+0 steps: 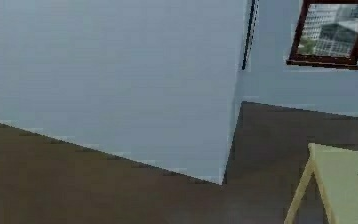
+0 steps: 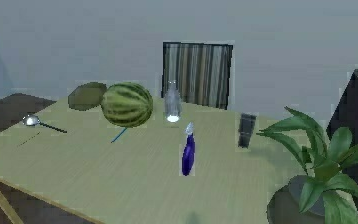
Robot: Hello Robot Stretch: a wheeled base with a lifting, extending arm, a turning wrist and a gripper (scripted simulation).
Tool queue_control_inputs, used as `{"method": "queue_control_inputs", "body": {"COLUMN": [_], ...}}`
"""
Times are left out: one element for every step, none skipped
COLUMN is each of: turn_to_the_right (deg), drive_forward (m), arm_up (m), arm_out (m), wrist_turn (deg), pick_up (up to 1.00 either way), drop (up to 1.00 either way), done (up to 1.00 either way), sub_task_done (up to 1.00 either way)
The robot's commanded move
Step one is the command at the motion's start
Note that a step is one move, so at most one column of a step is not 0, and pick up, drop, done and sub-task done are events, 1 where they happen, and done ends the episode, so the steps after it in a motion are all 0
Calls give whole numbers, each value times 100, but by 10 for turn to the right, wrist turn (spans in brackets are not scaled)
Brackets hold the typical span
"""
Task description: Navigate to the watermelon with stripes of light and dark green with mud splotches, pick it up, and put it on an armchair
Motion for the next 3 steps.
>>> {"method": "queue_control_inputs", "body": {"turn_to_the_right": [-90, 450, 180], "drive_forward": [0, 0, 0], "arm_up": [0, 0, 0], "arm_out": [0, 0, 0], "wrist_turn": [0, 0, 0], "pick_up": [0, 0, 0], "drop": [0, 0, 0], "done": [0, 0, 0], "sub_task_done": [0, 0, 0]}}
